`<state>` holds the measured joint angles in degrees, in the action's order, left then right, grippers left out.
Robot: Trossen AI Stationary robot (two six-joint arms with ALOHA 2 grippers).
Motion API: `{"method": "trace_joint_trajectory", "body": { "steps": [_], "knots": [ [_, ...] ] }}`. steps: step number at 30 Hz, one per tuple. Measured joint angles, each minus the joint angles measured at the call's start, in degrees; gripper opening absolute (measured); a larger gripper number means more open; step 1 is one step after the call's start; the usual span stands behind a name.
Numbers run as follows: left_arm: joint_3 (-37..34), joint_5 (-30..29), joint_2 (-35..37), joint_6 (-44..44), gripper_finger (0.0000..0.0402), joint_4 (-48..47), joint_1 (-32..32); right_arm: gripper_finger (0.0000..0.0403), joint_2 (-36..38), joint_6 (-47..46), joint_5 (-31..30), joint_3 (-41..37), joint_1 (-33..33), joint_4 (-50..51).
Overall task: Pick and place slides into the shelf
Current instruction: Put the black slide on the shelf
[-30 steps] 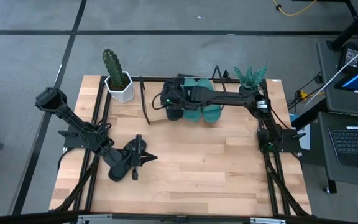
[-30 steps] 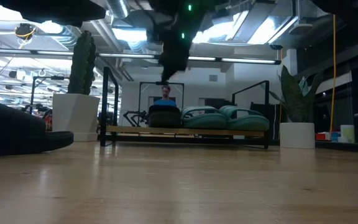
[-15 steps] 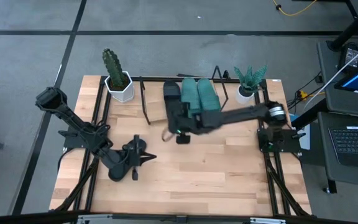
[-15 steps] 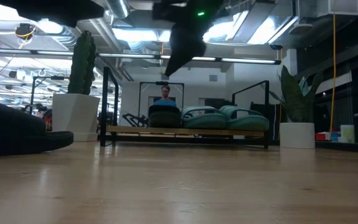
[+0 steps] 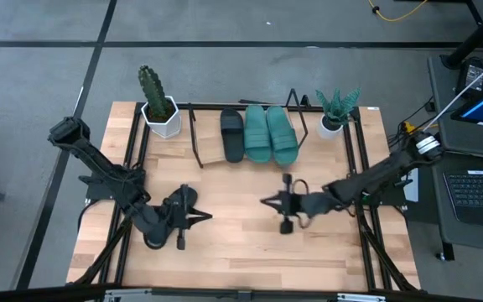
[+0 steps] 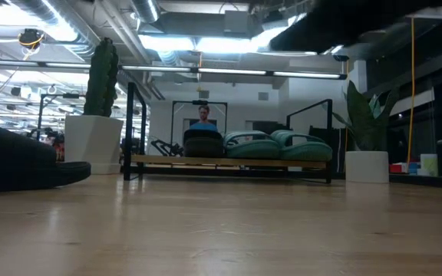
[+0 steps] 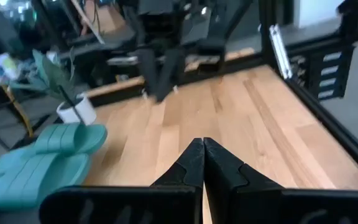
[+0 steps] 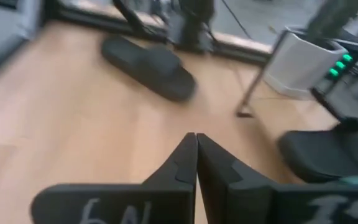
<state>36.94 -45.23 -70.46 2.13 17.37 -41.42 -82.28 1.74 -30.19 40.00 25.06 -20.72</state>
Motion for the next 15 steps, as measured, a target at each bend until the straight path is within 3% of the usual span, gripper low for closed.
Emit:
{"method": "trace_joint_trajectory", "body": {
  "steps": [4, 9, 15],
  "knots": [
    [10.4, -3.5, -1.5, -10.3, 0.0, -21.4, -1.3, 0.0009, 1.4, -1.1, -0.1, -7.7, 4.6, -10.1],
    [23.2, -4.1, -7.0, -27.4, 0.0, -47.2, -3.8, 0.0005, 1.5, -2.4, -0.1, -11.5, 8.6, -16.5],
    [36.8, 1.4, -17.2, -40.7, 0.0, -65.0, -6.7, 0.0015, 1.4, -4.6, -0.4, -12.2, 10.4, -17.1]
  ]
}}
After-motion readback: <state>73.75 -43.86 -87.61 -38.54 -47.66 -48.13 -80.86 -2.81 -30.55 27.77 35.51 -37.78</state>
